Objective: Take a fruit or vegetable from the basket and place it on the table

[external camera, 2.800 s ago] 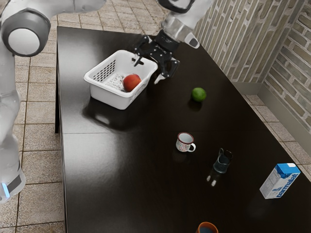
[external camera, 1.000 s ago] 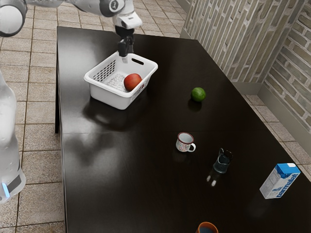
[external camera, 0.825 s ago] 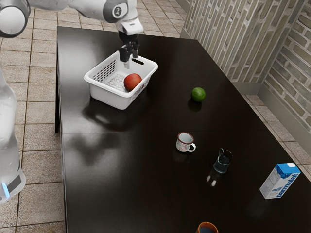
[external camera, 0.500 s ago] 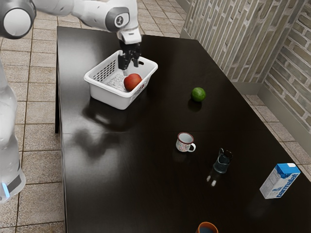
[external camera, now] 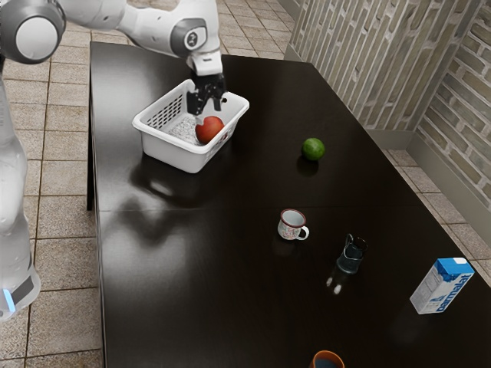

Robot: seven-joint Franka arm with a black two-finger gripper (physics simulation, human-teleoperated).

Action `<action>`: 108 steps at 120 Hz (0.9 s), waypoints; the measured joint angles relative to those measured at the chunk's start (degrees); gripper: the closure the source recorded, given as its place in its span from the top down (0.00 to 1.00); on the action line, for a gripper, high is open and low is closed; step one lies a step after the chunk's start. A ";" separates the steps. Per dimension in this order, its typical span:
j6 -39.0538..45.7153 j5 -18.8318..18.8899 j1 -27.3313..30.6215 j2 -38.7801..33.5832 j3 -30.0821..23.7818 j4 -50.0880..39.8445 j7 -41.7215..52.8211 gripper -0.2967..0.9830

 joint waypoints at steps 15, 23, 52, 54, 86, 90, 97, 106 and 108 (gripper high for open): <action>0.42 -1.09 -0.01 1.11 0.00 0.00 0.96 0.76; 0.56 -1.67 0.04 1.76 0.00 0.00 1.39 0.76; 0.82 -2.95 0.24 3.06 0.00 0.00 2.61 0.76; 0.83 -3.05 0.25 3.11 0.00 0.00 2.68 0.77; 0.97 -4.51 0.98 4.97 -0.08 0.00 3.53 0.77; 1.03 -4.66 1.03 5.16 -0.05 0.00 3.61 0.77; 1.12 -5.04 1.18 5.67 -0.02 0.01 3.75 0.76; 1.24 -5.47 1.28 6.51 0.00 0.07 3.91 0.76; 1.31 -5.54 1.24 6.59 0.00 0.07 3.94 0.76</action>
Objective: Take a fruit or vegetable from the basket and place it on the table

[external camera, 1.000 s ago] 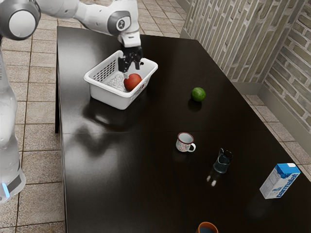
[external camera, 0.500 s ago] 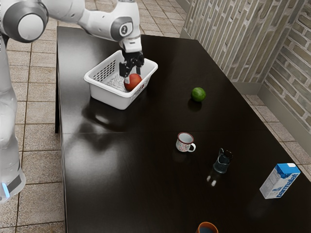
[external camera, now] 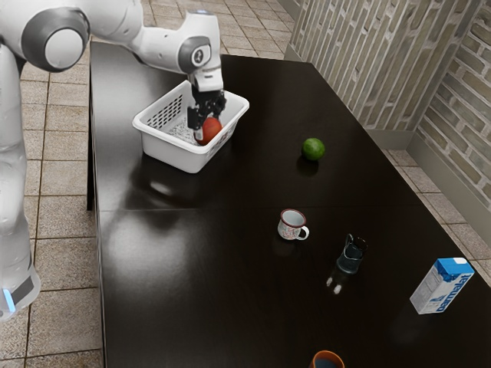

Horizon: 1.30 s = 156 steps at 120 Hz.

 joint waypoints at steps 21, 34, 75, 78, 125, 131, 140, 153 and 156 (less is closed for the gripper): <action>0.83 -1.26 -1.90 0.65 0.00 0.04 0.29 0.76; 1.26 -2.18 -2.77 0.50 -0.04 0.01 0.34 0.75; 2.16 -3.71 -1.03 0.42 0.02 -0.07 0.68 0.76; 2.19 -3.74 -0.92 0.42 0.01 -0.07 0.70 0.76; 2.83 -9.07 1.08 2.70 0.08 0.06 0.88 0.53; 2.96 -9.56 0.95 2.39 0.16 0.07 0.89 0.56; 3.05 -10.09 0.93 1.44 0.22 0.08 0.90 0.59; 3.09 -10.76 1.10 -0.34 0.28 0.06 0.92 0.61; 3.09 -10.83 0.84 -1.45 0.49 0.03 0.93 0.61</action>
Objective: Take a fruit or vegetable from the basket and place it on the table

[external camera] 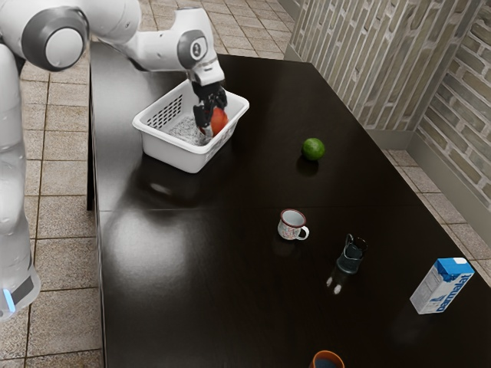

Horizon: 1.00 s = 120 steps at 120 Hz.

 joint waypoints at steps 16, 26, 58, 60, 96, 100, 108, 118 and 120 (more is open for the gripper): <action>-0.10 0.05 0.80 -8.64 1.47 0.29 0.01 0.60; -0.20 0.08 2.52 -12.27 -2.19 3.62 0.01 0.61; -0.30 -0.32 -6.98 -11.25 -10.15 9.42 -1.50 0.61; -0.29 -0.35 -7.62 -10.92 -10.42 9.62 -1.65 0.60; -0.62 -7.01 -13.28 -8.40 -11.92 10.63 -4.95 0.75; -0.63 -8.12 -13.34 -8.51 -12.15 10.62 -6.27 0.75; -0.79 -2.02 -15.39 -9.77 -13.65 11.71 -14.95 0.76; -7.68 10.53 -25.34 -10.57 -14.29 18.15 -38.77 0.76; -10.19 12.55 -26.63 -10.37 -14.37 20.33 -43.96 0.76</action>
